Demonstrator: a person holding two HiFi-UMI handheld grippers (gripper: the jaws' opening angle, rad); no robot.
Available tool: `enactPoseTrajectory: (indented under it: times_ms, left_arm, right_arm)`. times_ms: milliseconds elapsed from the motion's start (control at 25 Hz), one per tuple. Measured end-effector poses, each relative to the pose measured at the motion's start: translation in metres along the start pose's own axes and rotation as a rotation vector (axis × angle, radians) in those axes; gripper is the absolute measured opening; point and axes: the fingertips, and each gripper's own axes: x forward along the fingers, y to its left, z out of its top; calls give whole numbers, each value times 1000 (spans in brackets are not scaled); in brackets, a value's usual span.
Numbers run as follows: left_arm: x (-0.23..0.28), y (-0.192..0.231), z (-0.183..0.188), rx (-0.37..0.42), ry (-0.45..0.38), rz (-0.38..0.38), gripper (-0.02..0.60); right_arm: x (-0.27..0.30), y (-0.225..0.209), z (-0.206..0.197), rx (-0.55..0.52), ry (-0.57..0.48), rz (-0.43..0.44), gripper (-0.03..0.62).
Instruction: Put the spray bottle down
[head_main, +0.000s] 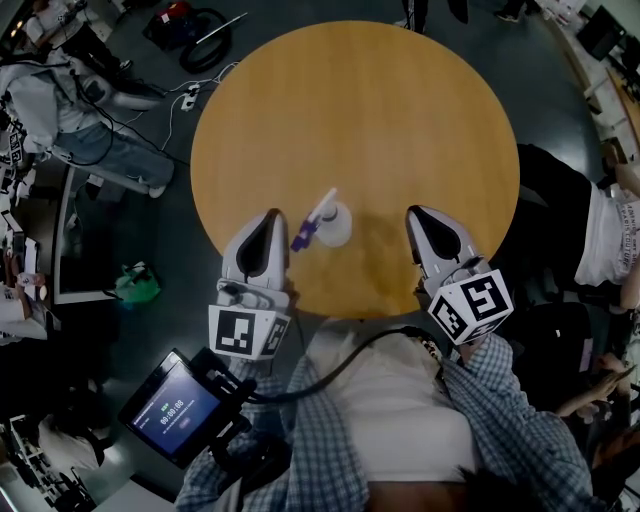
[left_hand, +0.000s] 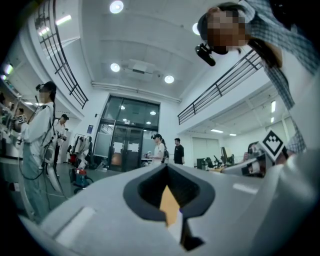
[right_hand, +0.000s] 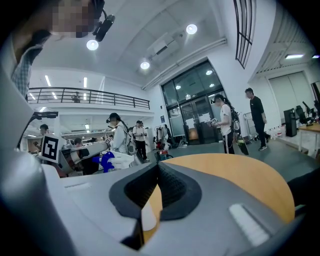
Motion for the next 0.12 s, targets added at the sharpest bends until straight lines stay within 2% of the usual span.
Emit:
enactPoseTrajectory:
  times_ms: [120]
  left_arm:
    - [0,-1,-3,2,7,-3,3]
  right_arm:
    - [0,0,-1,0,-2,-1,5]
